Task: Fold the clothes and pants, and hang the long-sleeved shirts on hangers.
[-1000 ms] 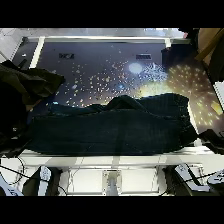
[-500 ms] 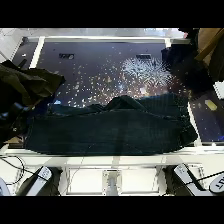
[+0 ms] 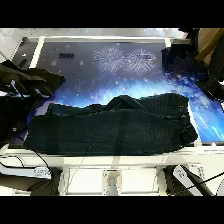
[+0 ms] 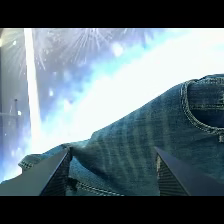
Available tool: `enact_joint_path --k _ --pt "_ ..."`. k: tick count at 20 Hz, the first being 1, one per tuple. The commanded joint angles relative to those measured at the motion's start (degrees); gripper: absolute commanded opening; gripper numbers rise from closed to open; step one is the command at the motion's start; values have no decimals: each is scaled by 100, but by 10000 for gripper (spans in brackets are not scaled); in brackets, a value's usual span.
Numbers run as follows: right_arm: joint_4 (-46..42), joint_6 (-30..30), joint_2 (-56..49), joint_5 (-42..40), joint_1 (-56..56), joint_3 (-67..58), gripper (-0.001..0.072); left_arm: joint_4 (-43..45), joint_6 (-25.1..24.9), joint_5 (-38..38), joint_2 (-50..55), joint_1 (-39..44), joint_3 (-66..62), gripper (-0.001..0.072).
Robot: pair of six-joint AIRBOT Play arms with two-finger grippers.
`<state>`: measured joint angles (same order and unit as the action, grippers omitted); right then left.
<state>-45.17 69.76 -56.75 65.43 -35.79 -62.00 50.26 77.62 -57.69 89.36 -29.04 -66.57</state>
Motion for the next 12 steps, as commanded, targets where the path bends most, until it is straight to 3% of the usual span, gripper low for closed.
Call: enact_joint_path --k 1,4,6,10,11,12 --pt "13 26 -2 -52 107 -7 561 68 -15 -411 586 68 -603 673" --pt "-223 20 -4 -103 107 -7 561 74 -15 -599 785 199 -647 668" --pt "-468 20 -4 -201 107 -7 560 68 -15 -627 876 289 -651 603" --pt "-636 17 -4 -400 107 -7 561 68 -15 -820 907 522 -651 601" --pt "-636 9 -7 -437 105 -7 560 68 -15 -975 907 542 -654 532" --pt "-656 9 -7 -474 107 -7 560 68 -17 -1191 907 549 -654 384"
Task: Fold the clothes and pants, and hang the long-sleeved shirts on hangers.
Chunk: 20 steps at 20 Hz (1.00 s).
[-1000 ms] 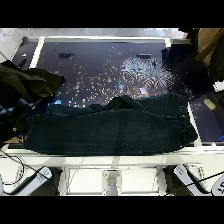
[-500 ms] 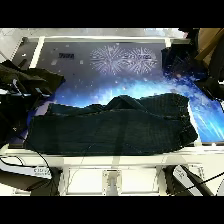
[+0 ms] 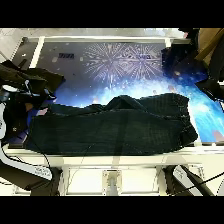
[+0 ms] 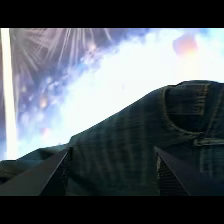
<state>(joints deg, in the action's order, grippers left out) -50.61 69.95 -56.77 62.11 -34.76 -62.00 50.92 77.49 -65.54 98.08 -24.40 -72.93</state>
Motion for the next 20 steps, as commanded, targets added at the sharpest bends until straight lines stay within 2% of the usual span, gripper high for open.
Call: enact_joint_path --k 1,2,6,9,13,17,20 --pt "-164 -11 -7 -168 4 -7 560 0 -9 -584 35 83 -17 170" --pt "-273 -11 -15 -166 4 -7 560 -4 -144 -726 33 70 -17 23" --pt "-981 13 -538 -109 2 -7 557 -63 -190 -728 17 68 -61 22" --pt "-817 7 -1703 -85 15 -9 559 -348 -190 -745 9 70 -267 22" --pt "-774 9 -2992 -590 11 -367 559 -468 -190 -737 -98 68 -356 22" --pt "-857 11 -3698 -1141 11 -1211 558 -470 -188 -540 -103 68 -363 22" --pt "-916 9 -4203 -942 17 -1687 558 -472 -184 -181 -103 70 -363 22"
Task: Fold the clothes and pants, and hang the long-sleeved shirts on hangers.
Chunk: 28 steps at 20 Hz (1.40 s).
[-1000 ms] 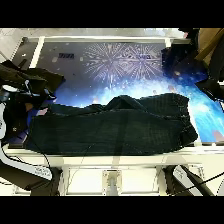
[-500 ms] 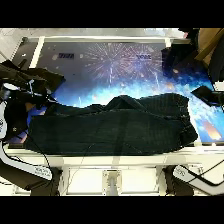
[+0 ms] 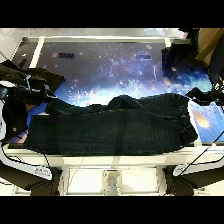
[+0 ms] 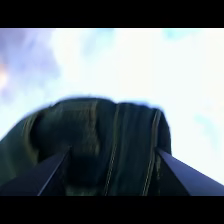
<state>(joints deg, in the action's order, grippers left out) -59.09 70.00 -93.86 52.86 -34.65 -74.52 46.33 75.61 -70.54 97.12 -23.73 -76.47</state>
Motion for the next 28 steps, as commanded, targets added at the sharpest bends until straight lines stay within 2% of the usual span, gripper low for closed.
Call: enact_joint_path --k 1,6,8,10,11,12,13,19,22,23,26,28 --pt "-79 4 -636 31 42 -501 558 -13 57 439 -7 2 -9 22" --pt "-153 -96 -938 127 83 -503 556 -13 66 566 -7 4 -9 21" --pt "-105 -302 -940 249 83 -503 363 -13 66 568 -7 4 -9 22" --pt "-87 -459 -949 459 90 -503 330 -13 66 566 -7 4 -9 21" --pt "-76 -520 -951 595 90 -503 246 -15 66 566 -7 4 -9 22" --pt "-63 -577 -946 706 87 -503 69 -66 68 566 -7 4 -9 21" --pt "-2 -610 -925 785 81 -505 46 -227 63 581 -7 -7 -28 22" --pt "74 -603 -275 1137 -122 -1434 45 -437 -118 1091 -581 -66 -1036 20" --pt "17 -603 166 1290 -181 -2052 45 -380 -669 1353 -1080 -68 -1200 20" --pt "-15 -603 280 1287 -179 -2129 44 -24 -684 1342 -1189 -66 -1198 20" --pt "-103 -597 345 1617 -177 -2065 44 1484 -118 868 -1233 -37 -1027 20" --pt "-337 -514 317 1770 -179 -1777 44 2177 70 662 -1233 -46 -522 21"
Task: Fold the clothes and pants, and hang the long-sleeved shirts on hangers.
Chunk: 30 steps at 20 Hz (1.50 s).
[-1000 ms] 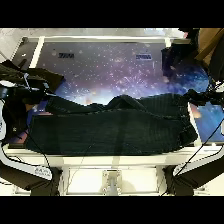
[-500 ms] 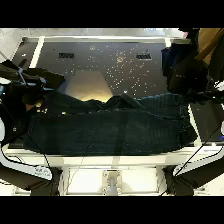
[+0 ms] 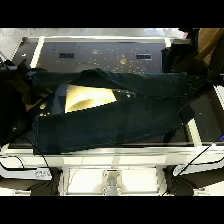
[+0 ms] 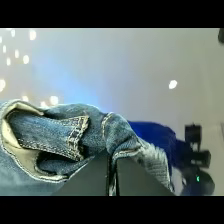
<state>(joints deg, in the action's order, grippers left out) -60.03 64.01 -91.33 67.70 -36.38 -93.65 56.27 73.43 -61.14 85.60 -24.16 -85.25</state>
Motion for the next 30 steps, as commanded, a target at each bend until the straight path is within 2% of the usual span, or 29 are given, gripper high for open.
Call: enact_joint_path --k 1,6,7,9,11,12,14,15,16,17,19,20,22,24,25,27,30 --pt "-339 192 7 271 -7 306 44 1432 376 -262 -66 -22 695 21" --pt "-55 433 -518 4 144 688 46 1506 417 398 195 26 1735 22" --pt "190 444 -588 -278 212 688 66 1502 579 525 258 24 1746 21" --pt "737 426 -590 -1038 380 658 154 1392 942 1150 286 24 1744 22" --pt "1167 389 -590 -1620 570 470 150 787 994 1886 269 24 1740 22" --pt "1198 389 -590 -1803 654 363 59 400 979 2149 267 26 1740 22" --pt "1174 393 -592 -1928 761 197 57 94 973 2267 271 24 1740 22" --pt "1165 400 -590 -1884 761 186 228 109 975 2186 271 24 1740 74" --pt "1154 413 -590 -1729 739 181 475 111 975 2057 267 2 1740 417" --pt "1093 413 -584 -1473 671 175 499 107 986 1858 251 -52 1740 712" --pt "824 503 -531 -807 433 173 480 111 994 1099 186 -291 1740 657" --pt "743 498 -496 -400 273 173 463 129 984 662 142 -448 1749 597" --pt "595 492 -457 568 -79 179 463 341 973 -151 0 -715 1899 584" --pt "407 407 -420 1246 -315 297 462 732 977 -382 -297 -804 2507 583" --pt "389 385 -348 1290 -417 503 462 802 977 -201 -459 -809 2914 584" --pt "468 293 -162 1040 -483 966 462 573 979 621 -664 -807 3615 584" --pt "654 76 -92 911 -350 1261 462 -326 966 1652 -590 -798 3919 583"
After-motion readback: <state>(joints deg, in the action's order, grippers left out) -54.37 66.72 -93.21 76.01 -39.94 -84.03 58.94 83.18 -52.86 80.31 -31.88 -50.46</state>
